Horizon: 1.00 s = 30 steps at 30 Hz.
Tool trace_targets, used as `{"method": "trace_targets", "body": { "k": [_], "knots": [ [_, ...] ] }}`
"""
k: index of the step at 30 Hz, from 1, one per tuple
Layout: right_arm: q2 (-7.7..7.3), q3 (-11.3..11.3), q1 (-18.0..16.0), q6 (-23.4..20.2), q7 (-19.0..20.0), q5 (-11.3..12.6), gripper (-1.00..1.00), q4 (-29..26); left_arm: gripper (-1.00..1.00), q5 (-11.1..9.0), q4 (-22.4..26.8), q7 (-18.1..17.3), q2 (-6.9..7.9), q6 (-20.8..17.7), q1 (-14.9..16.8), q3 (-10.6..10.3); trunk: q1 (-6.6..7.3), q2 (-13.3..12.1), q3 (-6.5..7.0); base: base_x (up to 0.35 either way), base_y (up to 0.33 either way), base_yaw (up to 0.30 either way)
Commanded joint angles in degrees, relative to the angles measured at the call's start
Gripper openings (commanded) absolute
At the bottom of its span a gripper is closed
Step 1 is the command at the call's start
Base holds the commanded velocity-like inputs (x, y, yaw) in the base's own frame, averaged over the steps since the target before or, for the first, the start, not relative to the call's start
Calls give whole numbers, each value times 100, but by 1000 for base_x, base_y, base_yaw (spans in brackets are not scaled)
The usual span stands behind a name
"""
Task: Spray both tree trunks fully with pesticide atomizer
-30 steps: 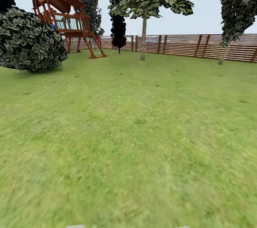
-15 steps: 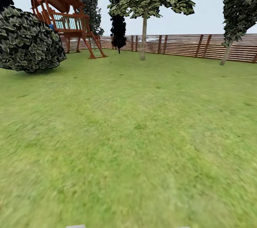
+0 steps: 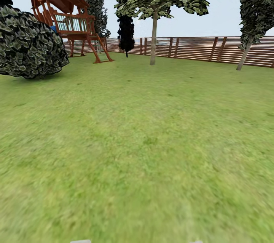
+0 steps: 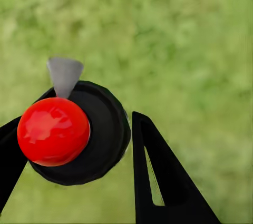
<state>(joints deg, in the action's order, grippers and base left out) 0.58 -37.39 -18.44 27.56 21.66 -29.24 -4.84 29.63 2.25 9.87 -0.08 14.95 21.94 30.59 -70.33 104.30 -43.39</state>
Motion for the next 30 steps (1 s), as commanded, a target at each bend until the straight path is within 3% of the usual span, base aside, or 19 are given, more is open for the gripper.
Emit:
{"method": "trace_targets", "body": {
  "k": [1, 17, 30],
  "knots": [
    [1, -50, -1, 4, 31, -29, 100, -7, -100, 61, -5, 28, -1, 17, 4, 35, -3, 2, -5, 339, 0, 0],
    [3, -50, -1, 4, 31, -29, 100, -7, -100, 61, -5, 32, -1, 15, 4, 35, -3, 2, -5, 340, -2, 0],
    [0, -50, -1, 4, 31, -29, 100, -7, -100, 61, -9, 26, -1, 16, -5, 35, -3, 2, -5, 302, -127, 0]
  ]
}}
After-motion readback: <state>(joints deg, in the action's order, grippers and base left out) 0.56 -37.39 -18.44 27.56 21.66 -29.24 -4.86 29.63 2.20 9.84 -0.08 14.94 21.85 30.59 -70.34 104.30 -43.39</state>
